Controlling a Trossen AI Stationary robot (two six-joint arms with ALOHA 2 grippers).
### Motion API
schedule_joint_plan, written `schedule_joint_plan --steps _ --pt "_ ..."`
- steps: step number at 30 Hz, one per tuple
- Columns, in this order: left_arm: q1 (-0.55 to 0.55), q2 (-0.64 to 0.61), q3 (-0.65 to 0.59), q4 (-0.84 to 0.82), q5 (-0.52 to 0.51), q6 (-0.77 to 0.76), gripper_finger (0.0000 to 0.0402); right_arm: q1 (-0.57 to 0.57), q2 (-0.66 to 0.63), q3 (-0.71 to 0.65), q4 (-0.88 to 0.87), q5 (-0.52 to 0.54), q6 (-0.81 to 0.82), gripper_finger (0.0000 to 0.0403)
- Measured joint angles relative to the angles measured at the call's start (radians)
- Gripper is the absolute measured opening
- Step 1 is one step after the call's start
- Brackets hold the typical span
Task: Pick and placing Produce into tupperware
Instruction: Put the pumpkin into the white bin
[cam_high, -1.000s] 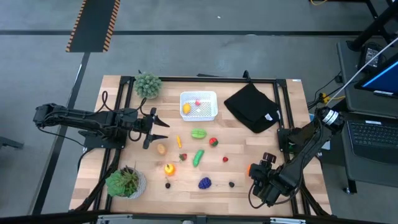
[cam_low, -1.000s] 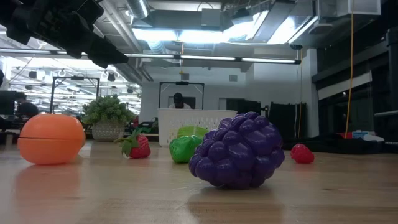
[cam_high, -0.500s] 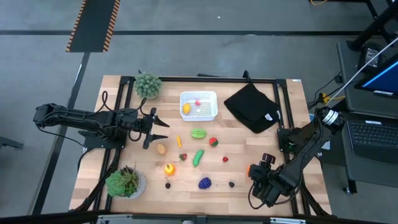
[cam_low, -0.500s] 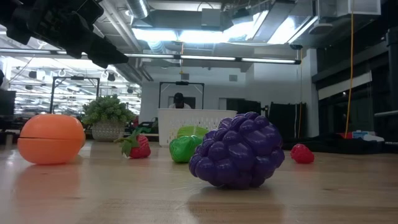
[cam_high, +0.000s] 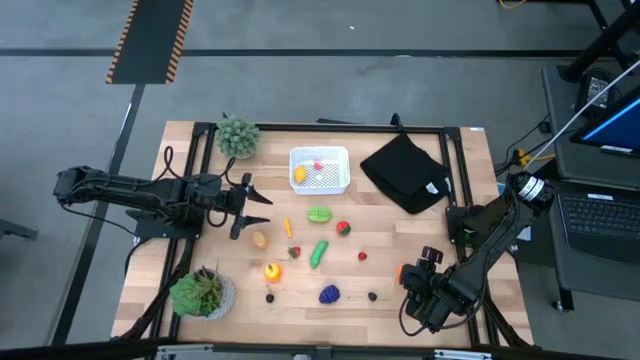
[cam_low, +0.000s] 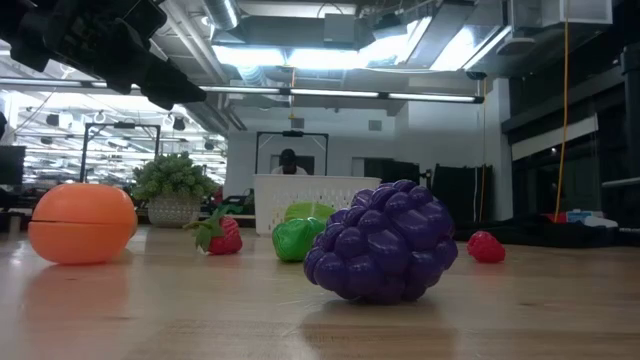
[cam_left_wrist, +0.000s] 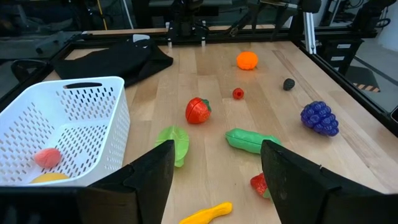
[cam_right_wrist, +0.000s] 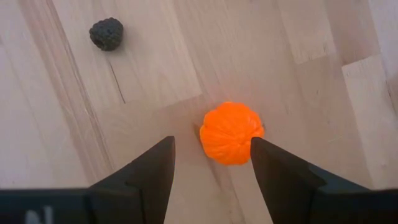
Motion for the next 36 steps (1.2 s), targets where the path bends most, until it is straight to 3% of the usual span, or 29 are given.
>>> schedule_joint_plan --steps 13,23,36 --pt "0.0 0.0 0.0 0.0 0.0 -0.002 0.0231 0.0 0.0 0.0 0.018 0.0 -0.003 0.0212" --pt "0.0 0.0 0.0 -0.009 0.0 -0.002 0.0231 0.0 0.0 0.0 0.034 -0.004 0.001 0.0255" --pt "0.0 0.0 0.0 -0.023 0.0 -0.003 0.0231 0.0 0.0 0.0 0.119 -0.007 0.001 0.0259"
